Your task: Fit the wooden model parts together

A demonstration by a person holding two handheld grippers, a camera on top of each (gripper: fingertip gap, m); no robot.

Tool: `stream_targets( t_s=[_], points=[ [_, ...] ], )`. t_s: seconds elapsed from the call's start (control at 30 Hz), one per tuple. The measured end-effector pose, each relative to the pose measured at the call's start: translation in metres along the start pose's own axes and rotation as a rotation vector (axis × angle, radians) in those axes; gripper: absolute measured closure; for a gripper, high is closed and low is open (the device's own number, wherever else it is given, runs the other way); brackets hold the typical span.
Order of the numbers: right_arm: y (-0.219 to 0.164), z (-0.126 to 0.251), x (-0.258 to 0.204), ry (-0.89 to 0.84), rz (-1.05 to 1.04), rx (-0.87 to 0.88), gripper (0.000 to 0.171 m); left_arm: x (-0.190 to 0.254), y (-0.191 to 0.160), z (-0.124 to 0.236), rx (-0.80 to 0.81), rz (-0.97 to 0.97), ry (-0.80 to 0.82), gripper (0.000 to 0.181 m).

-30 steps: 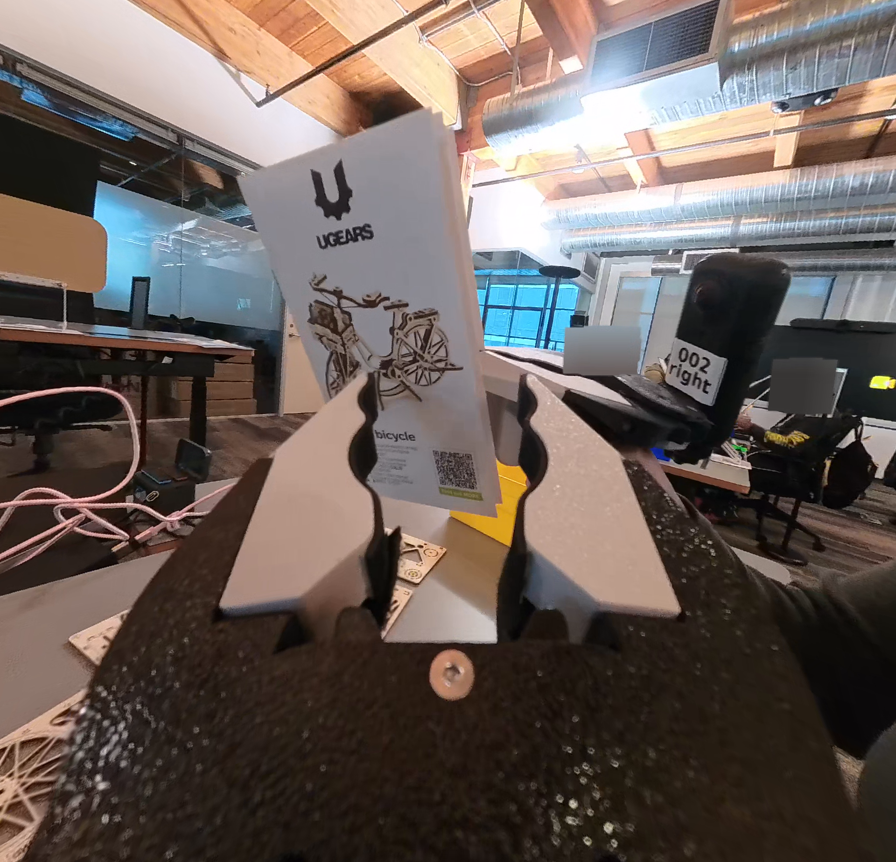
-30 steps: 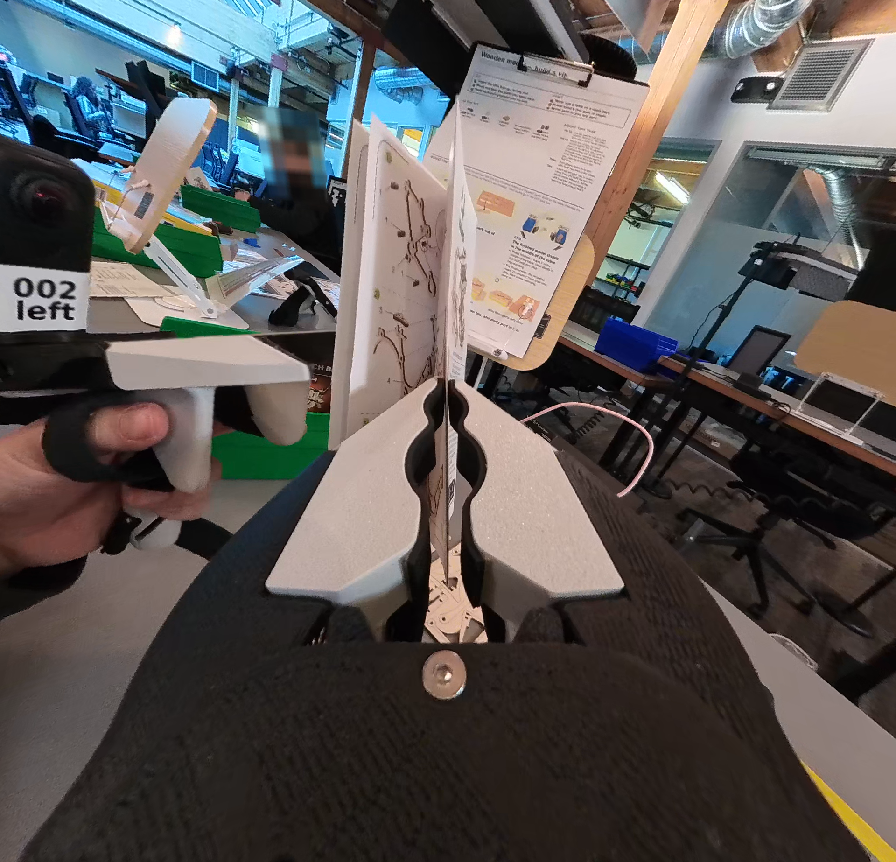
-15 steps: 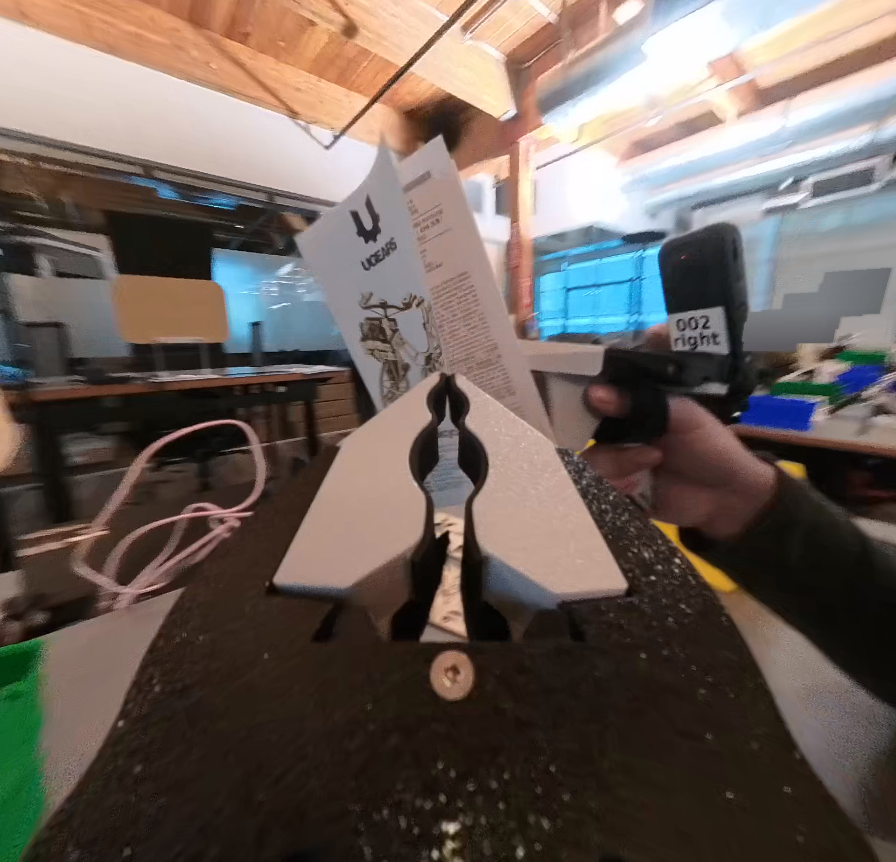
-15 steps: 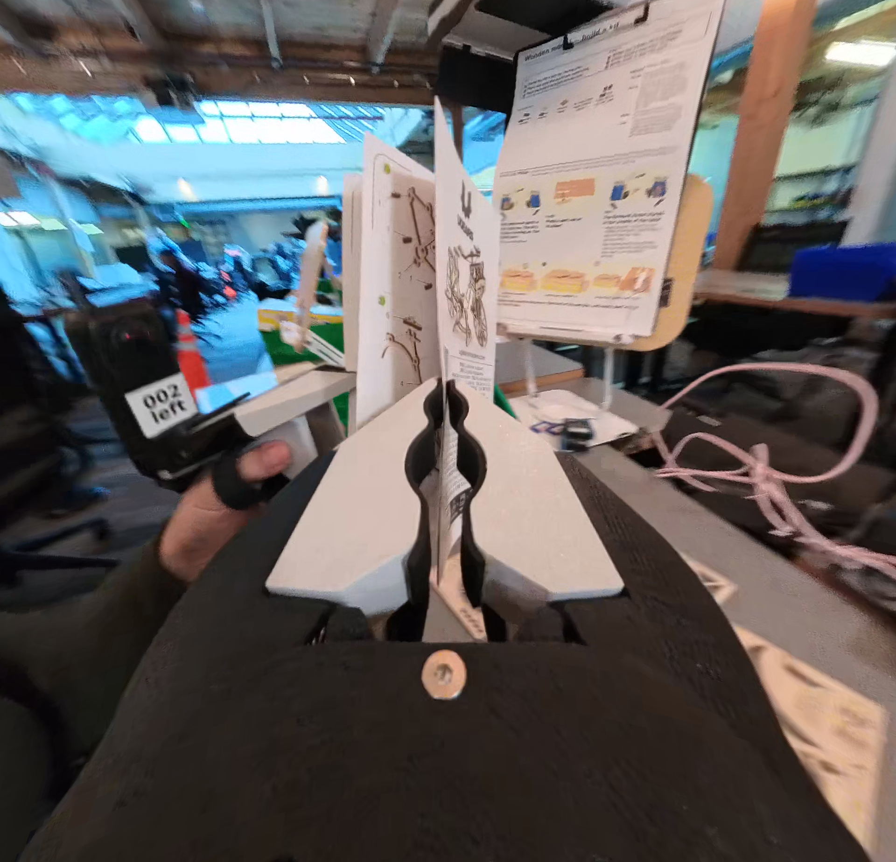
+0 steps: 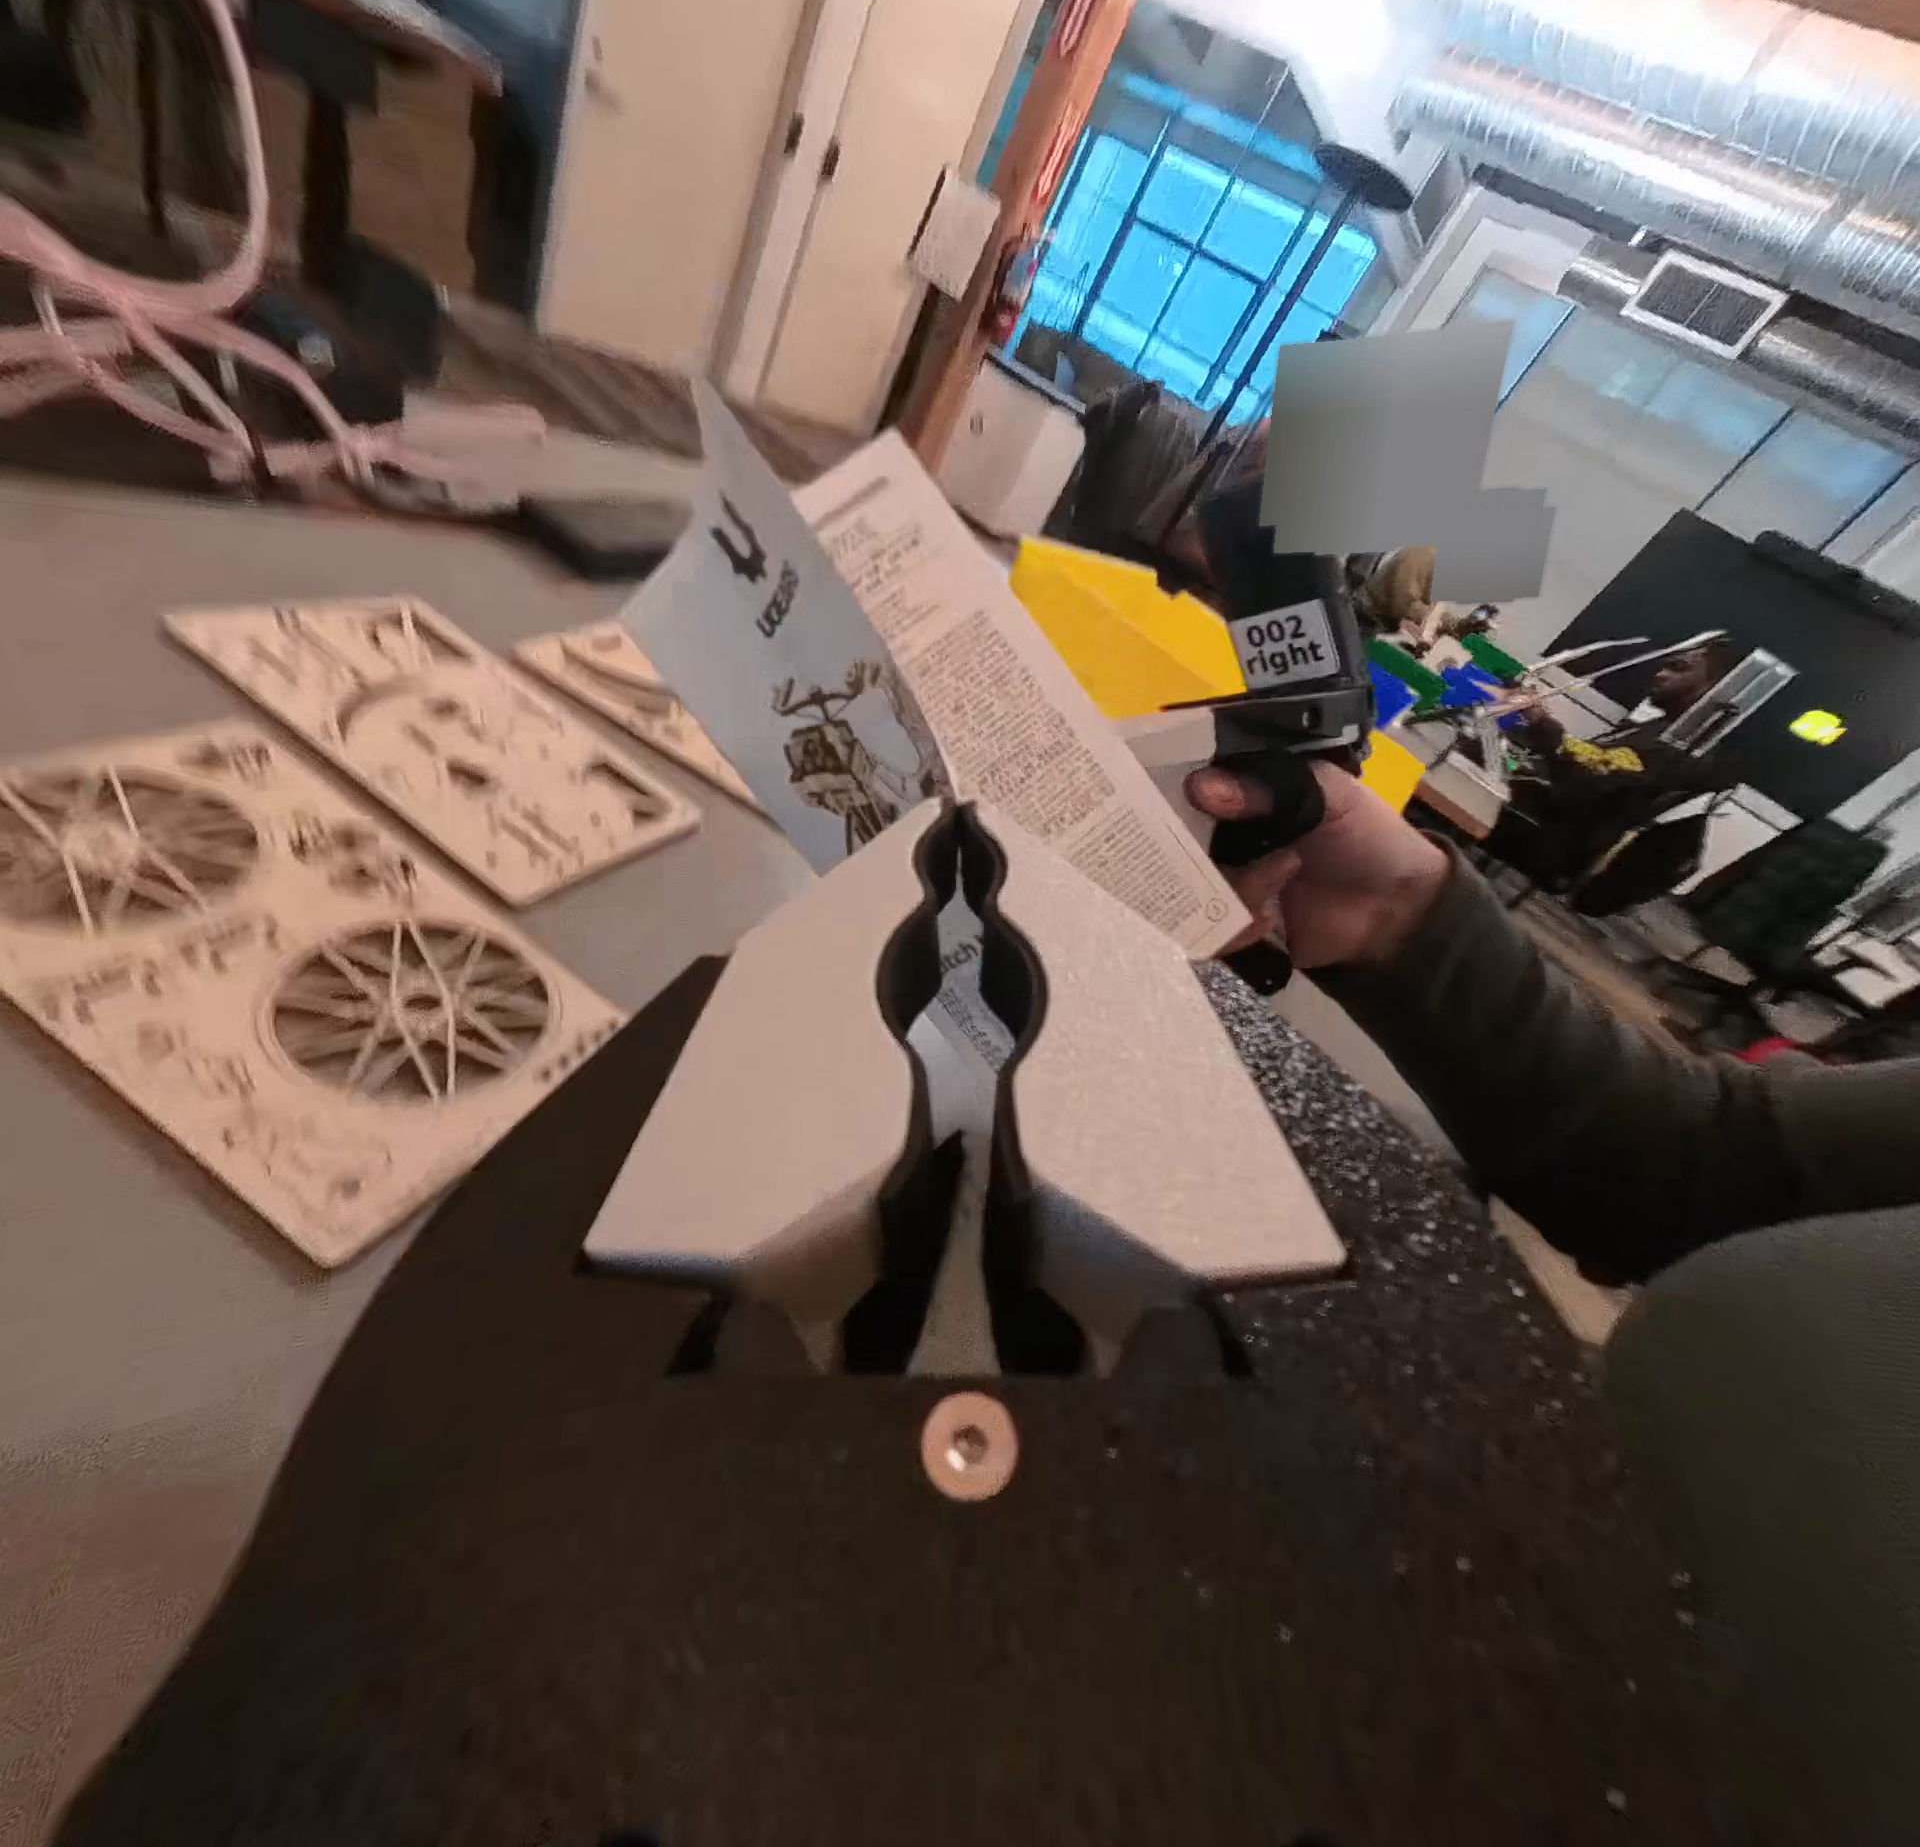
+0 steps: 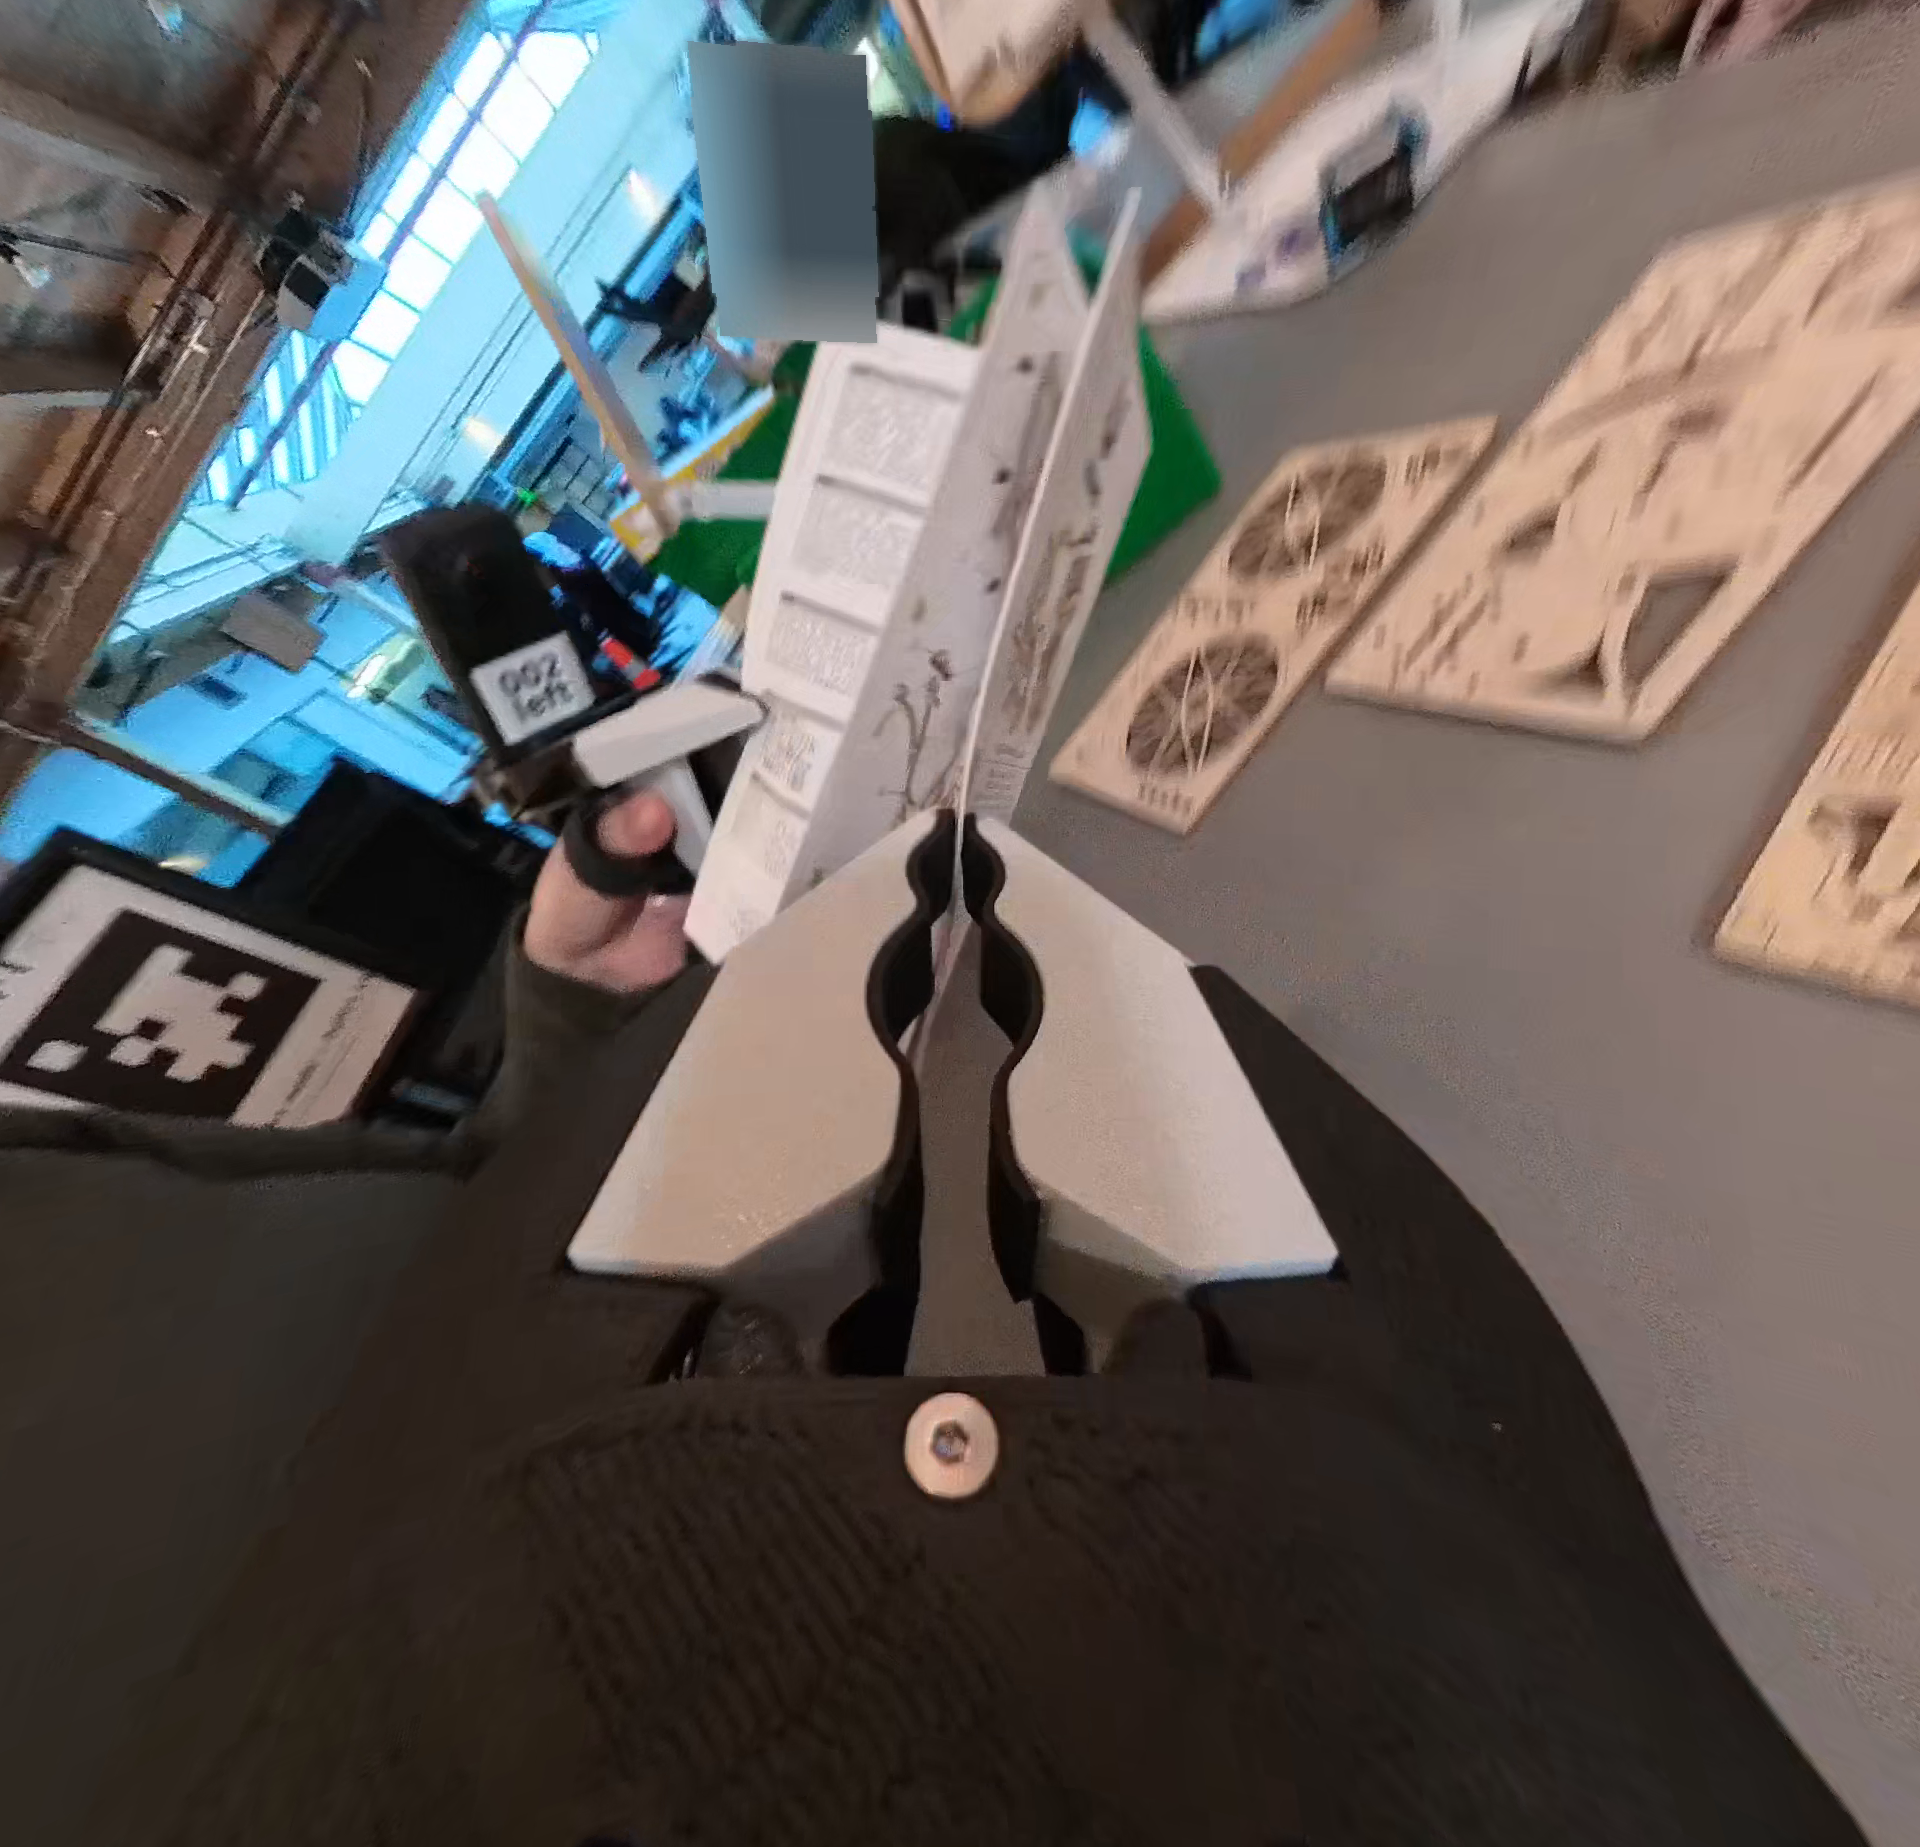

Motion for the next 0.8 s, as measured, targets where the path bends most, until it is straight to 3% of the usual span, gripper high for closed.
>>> stream_targets(
  t_s=[0.1, 0.23, 0.33, 0.4, 0.5, 0.67, 0.8],
  points=[
    [-0.026, 0.002, 0.017, -0.002, -0.125, -0.052, 0.171, -0.018, -0.022, -0.002, -0.124, 0.093, -0.010, 0.181],
    [-0.040, 0.009, 0.027, -0.079, -0.104, -0.069, 0.165, -0.032, -0.040, -0.003, -0.237, 0.129, -0.001, 0.181],
    [-0.029, 0.023, 0.033, -0.281, 0.151, -0.007, 0.153, -0.037, -0.042, -0.004, -0.246, 0.108, 0.024, 0.181],
    [-0.015, 0.034, 0.028, -0.418, 0.352, 0.054, 0.153, -0.037, -0.043, -0.005, -0.249, 0.101, 0.020, 0.181],
    [-0.004, 0.030, -0.006, -0.412, 0.648, 0.108, 0.171, -0.038, -0.045, -0.008, -0.254, 0.095, 0.012, 0.181],
    [-0.054, -0.031, -0.004, -0.307, 0.700, -0.291, 0.171, -0.041, -0.046, -0.004, -0.289, 0.044, 0.049, 0.181],
    [-0.078, -0.061, -0.004, -0.327, 0.793, -0.447, 0.171, -0.044, -0.045, 0.008, -0.330, -0.017, 0.114, 0.181]
  ],
)
Point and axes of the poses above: each gripper's, where its closed fingertips meet, z back along the fingers, y out of its top, x = y × z across the jaws, the point moved 7 cm from there along z, back along the fingers, and after that the axes turned 4 degrees about y, right-handed, at the moved point
